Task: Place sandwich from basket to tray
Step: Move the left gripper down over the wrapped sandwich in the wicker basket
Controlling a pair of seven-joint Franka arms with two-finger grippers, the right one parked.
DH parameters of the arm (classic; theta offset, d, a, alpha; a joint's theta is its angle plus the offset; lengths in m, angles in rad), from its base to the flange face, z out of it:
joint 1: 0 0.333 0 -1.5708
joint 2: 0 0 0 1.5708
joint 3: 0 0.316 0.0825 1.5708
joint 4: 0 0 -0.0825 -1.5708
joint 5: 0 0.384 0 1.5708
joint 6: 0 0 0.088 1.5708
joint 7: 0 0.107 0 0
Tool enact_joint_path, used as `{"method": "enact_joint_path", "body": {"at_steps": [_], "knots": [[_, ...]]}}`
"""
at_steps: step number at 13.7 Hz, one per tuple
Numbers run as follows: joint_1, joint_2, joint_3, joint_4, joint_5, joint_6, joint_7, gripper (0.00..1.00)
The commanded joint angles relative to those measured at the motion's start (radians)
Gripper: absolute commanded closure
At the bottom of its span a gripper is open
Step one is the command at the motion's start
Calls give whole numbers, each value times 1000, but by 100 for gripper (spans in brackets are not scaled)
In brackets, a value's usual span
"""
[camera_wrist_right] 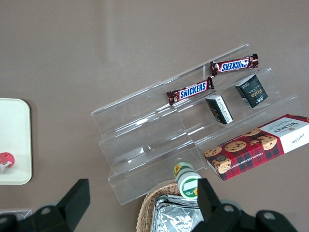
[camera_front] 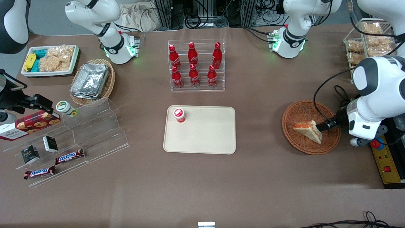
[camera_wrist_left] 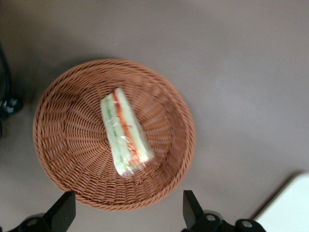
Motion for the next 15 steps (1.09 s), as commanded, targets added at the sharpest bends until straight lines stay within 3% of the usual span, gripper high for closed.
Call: {"method": "enact_joint_path", "body": {"at_steps": [1, 5, 10, 15], "knots": [[-13, 52, 28, -16, -20, 42, -229, 0], [-14, 119, 28, -13, -49, 106, -492, 0], [-16, 151, 27, -53, -52, 168, -518, 0], [-20, 154, 24, -180, -49, 349, -516, 0]]}}
